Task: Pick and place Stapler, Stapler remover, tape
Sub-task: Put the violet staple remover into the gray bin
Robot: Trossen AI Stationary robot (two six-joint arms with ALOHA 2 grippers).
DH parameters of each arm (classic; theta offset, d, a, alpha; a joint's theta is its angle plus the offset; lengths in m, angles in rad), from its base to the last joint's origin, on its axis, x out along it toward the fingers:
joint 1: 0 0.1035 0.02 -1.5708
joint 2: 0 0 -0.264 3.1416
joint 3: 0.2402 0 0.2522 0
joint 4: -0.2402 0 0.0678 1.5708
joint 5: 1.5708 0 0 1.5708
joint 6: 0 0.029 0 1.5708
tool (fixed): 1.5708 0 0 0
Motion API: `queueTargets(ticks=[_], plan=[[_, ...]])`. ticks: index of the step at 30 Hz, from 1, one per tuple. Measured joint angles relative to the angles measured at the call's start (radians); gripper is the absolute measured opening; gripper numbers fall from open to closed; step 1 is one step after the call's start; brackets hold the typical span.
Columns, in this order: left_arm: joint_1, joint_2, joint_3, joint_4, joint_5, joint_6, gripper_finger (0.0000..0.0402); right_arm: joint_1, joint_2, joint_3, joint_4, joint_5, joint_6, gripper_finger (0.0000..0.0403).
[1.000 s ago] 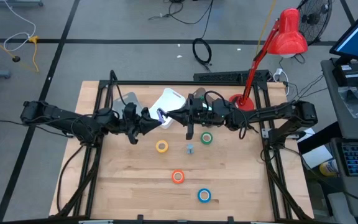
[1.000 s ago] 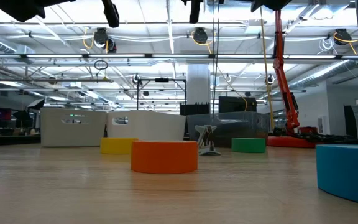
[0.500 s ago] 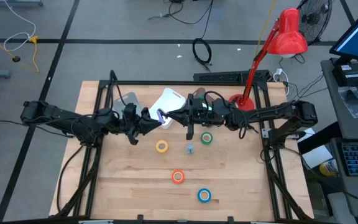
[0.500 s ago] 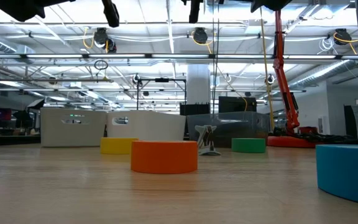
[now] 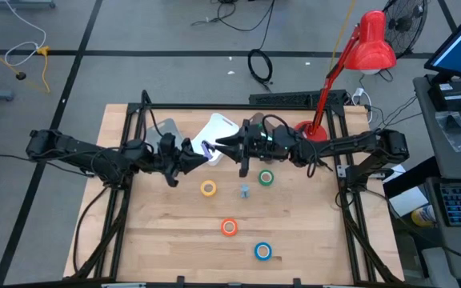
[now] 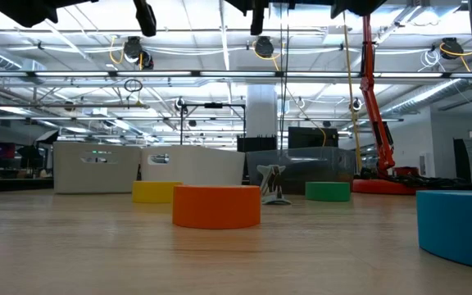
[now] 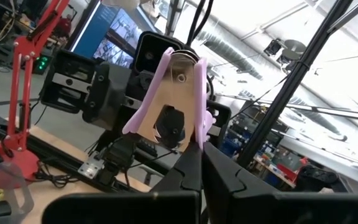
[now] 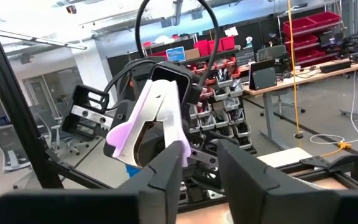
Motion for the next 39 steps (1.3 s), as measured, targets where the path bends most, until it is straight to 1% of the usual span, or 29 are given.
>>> queueTargets(ticks=[6,11,20,29,32,35,39], plan=[[0.000,0.000,0.000,-0.011,-0.012,0.004,0.0000,-0.005,0.000,0.000,0.001,-0.005,0.001,0.0140],[0.000,0.000,0.000,-0.014,-0.027,0.009,0.0000,-0.004,0.000,0.000,0.003,-0.012,0.007,0.0164],[0.016,-0.006,0.000,-0.016,-0.037,0.029,0.0000,-0.003,0.000,0.000,-0.011,-0.015,0.025,0.0185],[0.048,-0.063,0.000,-0.065,-0.034,0.053,0.0000,-0.002,0.000,0.000,-0.049,-0.016,0.027,0.0190],[0.063,-0.102,0.000,-0.119,-0.046,0.065,0.0000,-0.002,0.000,0.000,-0.065,-0.016,0.027,0.0190],[0.081,-0.158,0.000,-0.241,-0.095,0.064,0.0000,-0.002,0.000,0.000,-0.090,-0.017,0.027,0.0191],[0.090,-0.254,0.000,-0.476,-0.221,0.025,0.0000,-0.002,0.000,0.000,-0.133,-0.017,0.028,0.0189]])
